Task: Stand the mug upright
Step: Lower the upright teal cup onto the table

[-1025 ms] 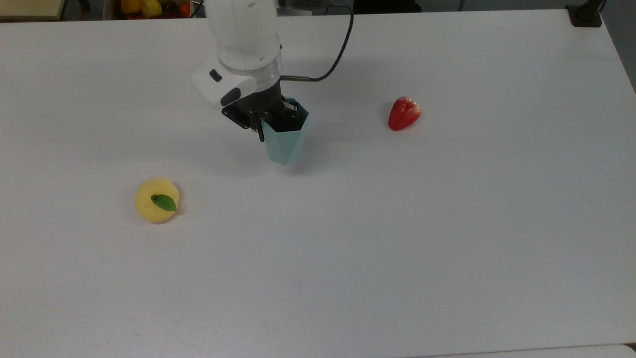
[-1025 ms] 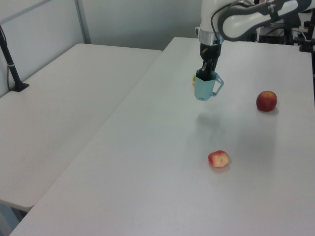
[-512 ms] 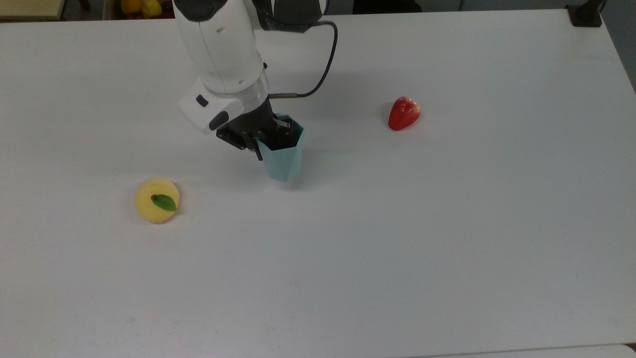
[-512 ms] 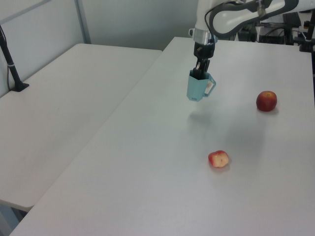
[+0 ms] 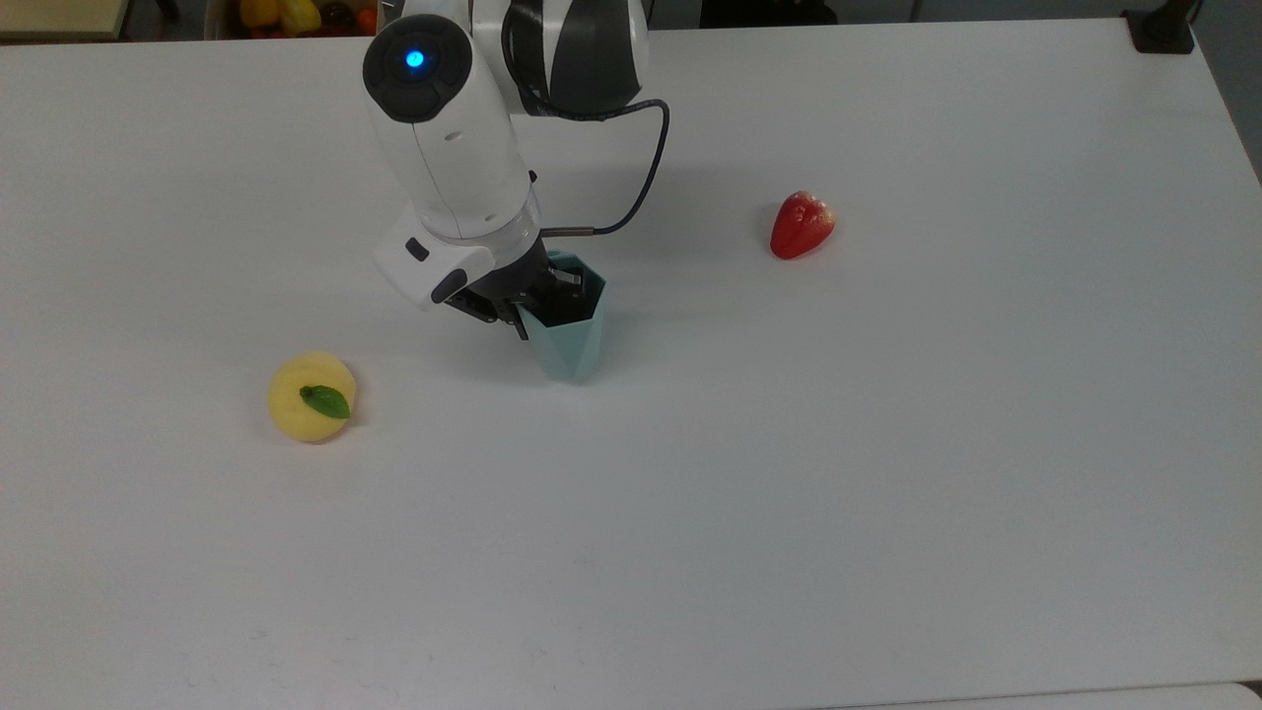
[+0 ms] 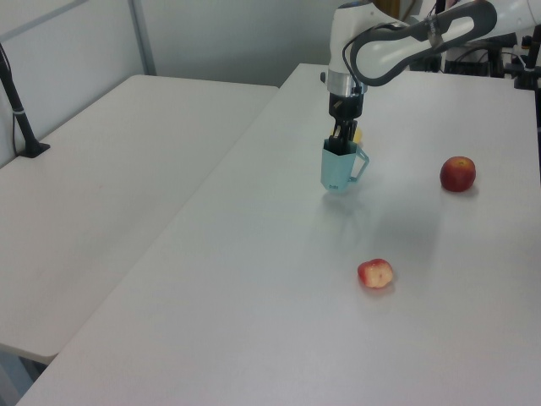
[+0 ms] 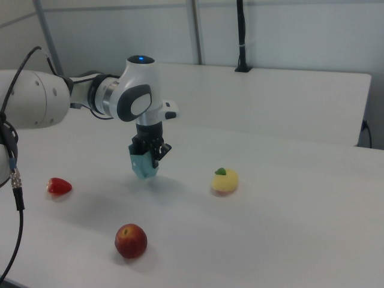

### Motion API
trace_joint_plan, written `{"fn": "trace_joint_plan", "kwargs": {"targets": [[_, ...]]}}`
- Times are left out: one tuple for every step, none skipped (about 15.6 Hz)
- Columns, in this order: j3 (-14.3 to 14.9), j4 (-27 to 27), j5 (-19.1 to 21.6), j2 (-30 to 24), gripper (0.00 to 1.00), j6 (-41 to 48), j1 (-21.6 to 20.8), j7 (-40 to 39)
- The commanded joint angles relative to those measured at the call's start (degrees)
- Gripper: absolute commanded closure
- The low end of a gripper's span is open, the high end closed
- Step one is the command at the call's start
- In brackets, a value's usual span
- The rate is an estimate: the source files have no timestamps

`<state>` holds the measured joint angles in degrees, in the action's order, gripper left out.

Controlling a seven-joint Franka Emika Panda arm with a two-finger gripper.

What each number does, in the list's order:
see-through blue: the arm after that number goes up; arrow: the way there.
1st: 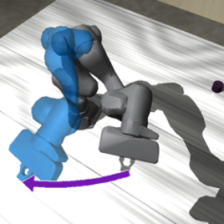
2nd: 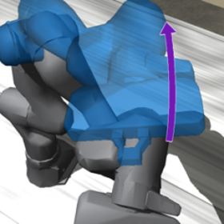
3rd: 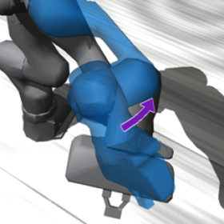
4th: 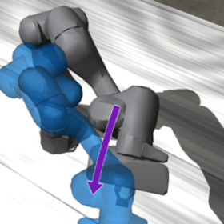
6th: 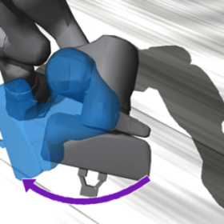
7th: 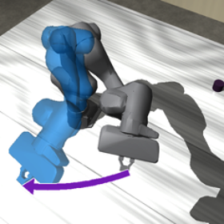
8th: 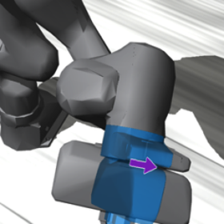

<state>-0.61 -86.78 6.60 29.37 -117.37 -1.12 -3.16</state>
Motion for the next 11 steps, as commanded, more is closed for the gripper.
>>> {"fn": "trace_joint_plan", "kwargs": {"targets": [[0.43, 0.56, -0.27, 0.69, 0.99, -0.84, -1.25, -1.24], [0.35, 0.56, -0.36, 0.69, 0.99, -0.84, -1.25, -1.24], [0.43, 0.56, -0.36, 1.13, 0.98, -0.84, -1.34, -1.24], [0.43, 0.47, -0.53, 1.48, 0.97, -0.84, -1.51, -1.24], [0.35, 0.47, -1.32, 1.74, 0.96, -0.84, -1.69, -1.24], [0.34, 0.29, -1.93, 1.83, 0.93, -0.93, -1.86, -1.15], [0.34, 0.12, -2.46, 1.83, 0.91, -0.84, -1.86, -1.15], [0.34, 0.03, -2.73, 1.83, 0.86, -0.93, -1.86, -1.06], [0.34, 0.03, -2.64, 1.83, 0.82, -0.84, -1.86, -0.89], [0.34, 0.03, -2.55, 1.83, 0.71, -0.84, -1.86, -0.63], [0.34, 0.03, -2.29, 1.75, 0.61, -0.84, -1.86, -0.62]]}}
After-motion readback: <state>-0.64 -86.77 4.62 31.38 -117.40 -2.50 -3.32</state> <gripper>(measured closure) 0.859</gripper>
